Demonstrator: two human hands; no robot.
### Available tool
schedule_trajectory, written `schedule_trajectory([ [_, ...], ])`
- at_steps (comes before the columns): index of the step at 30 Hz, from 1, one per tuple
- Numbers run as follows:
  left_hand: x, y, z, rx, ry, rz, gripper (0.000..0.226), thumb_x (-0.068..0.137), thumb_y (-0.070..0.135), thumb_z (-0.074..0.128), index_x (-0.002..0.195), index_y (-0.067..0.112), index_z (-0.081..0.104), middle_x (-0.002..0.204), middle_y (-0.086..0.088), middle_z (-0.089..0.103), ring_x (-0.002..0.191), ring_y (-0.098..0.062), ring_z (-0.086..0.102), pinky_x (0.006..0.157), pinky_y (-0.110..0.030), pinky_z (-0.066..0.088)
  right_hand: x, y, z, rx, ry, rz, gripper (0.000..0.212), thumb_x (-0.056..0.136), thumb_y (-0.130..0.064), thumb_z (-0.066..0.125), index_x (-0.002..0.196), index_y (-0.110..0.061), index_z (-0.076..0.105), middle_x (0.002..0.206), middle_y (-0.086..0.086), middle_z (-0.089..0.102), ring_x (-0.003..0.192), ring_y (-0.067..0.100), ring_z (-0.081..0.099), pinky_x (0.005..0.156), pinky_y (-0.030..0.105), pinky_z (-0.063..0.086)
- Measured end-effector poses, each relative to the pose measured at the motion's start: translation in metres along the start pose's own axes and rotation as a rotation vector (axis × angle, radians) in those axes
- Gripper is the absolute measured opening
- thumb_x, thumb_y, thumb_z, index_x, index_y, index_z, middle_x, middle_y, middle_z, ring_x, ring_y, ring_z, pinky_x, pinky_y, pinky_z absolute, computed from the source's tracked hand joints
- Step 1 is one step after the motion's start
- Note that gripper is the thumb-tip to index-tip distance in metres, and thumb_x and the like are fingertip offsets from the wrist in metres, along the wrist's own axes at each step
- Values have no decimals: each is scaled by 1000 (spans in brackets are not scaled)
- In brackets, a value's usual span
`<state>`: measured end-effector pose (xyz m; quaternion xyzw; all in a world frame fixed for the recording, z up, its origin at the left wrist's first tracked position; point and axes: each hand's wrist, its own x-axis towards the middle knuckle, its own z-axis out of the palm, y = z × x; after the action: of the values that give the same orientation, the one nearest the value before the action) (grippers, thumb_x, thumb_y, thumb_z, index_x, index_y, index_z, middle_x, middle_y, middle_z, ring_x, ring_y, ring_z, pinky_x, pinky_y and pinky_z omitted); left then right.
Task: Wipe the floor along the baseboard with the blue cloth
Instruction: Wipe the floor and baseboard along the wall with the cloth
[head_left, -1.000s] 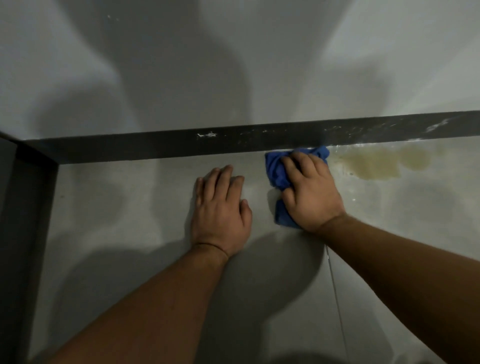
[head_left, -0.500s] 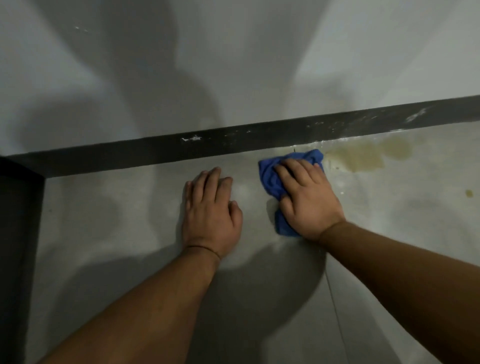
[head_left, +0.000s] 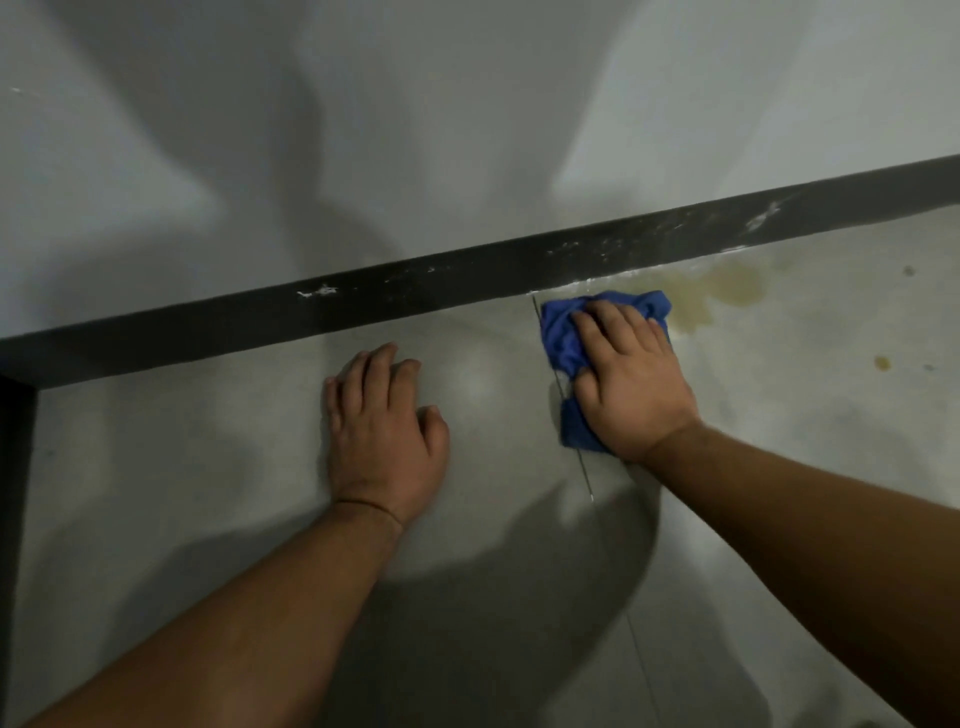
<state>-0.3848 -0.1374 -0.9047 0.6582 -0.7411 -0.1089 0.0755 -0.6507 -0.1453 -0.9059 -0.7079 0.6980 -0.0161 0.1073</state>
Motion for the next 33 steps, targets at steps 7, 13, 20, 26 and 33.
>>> schedule_trajectory([
  [7,22,68,7,-77,-27,203,54,93,34,45,142,14,55,154,-12,48,144,-31,42,122,-51,29,36,-43,-1,11,-18,-99,66,92,-44,36,153,-19,41,159,9,37,147,33,29,124,53,16],
  [13,45,62,12,3,-45,190,57,93,27,44,148,12,48,159,-12,44,148,-29,37,125,-51,27,11,0,-7,2,-11,-65,64,92,-39,37,153,-19,41,157,9,39,145,32,33,121,53,23],
  [20,45,69,13,22,-18,195,61,90,28,37,147,11,49,156,-13,47,146,-30,40,124,-52,31,44,-19,-15,-25,-16,33,63,95,-41,38,155,-22,34,161,9,31,149,34,23,124,54,16],
  [26,50,67,19,24,-18,192,61,90,28,37,147,12,49,157,-12,47,147,-29,39,124,-51,31,37,1,-11,-65,-5,-108,62,92,-38,40,151,-21,44,154,12,42,141,35,35,121,52,25],
  [33,49,66,22,27,-24,200,61,89,30,37,146,11,50,156,-12,47,146,-29,40,121,-52,34,52,-23,-5,-52,18,-70,62,91,-44,36,149,-25,46,151,14,43,138,37,35,120,52,25],
])
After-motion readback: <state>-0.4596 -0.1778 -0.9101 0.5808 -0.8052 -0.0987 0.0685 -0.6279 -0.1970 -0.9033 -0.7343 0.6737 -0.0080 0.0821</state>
